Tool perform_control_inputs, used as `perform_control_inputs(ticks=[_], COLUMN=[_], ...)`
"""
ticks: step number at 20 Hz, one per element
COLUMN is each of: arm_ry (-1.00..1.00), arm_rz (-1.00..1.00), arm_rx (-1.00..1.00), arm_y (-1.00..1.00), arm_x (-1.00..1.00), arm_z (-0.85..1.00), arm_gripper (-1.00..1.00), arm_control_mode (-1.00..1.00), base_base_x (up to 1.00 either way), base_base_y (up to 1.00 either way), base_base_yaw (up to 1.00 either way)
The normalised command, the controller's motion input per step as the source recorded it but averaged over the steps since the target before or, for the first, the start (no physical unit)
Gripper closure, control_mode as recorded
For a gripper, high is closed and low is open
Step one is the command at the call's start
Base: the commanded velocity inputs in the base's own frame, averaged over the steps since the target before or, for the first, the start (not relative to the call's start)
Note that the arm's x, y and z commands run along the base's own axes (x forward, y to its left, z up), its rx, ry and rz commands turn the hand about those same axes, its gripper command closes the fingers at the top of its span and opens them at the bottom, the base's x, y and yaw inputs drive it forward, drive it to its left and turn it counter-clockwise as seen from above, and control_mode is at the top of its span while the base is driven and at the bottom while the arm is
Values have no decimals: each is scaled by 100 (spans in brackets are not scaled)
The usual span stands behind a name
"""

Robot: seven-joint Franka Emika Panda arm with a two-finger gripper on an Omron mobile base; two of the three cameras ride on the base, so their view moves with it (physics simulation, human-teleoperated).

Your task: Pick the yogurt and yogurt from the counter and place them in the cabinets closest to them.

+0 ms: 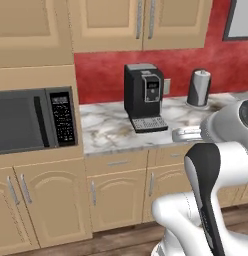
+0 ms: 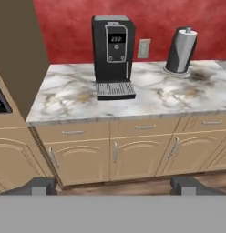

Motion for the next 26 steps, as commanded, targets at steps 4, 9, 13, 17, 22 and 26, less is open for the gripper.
perform_control_inputs(ticks=[4, 9, 13, 17, 22, 26], arm_ry=[0, 0, 0, 0, 0, 0], arm_rz=[0, 0, 0, 0, 0, 0], arm_rx=[0, 0, 0, 0, 0, 0], arm_y=[0, 0, 0, 0, 0, 0], arm_x=[0, 0, 0, 0, 0, 0], arm_z=[0, 0, 0, 0, 0, 0], arm_gripper=[-100, -100, -100, -100, -100, -100], arm_control_mode=[100, 100, 100, 100, 100, 100], base_base_x=[-1, -2, -1, -1, 0, 0], base_base_y=[83, 85, 86, 85, 81, 78], base_base_yaw=[0, 0, 0, 0, 0, 0])
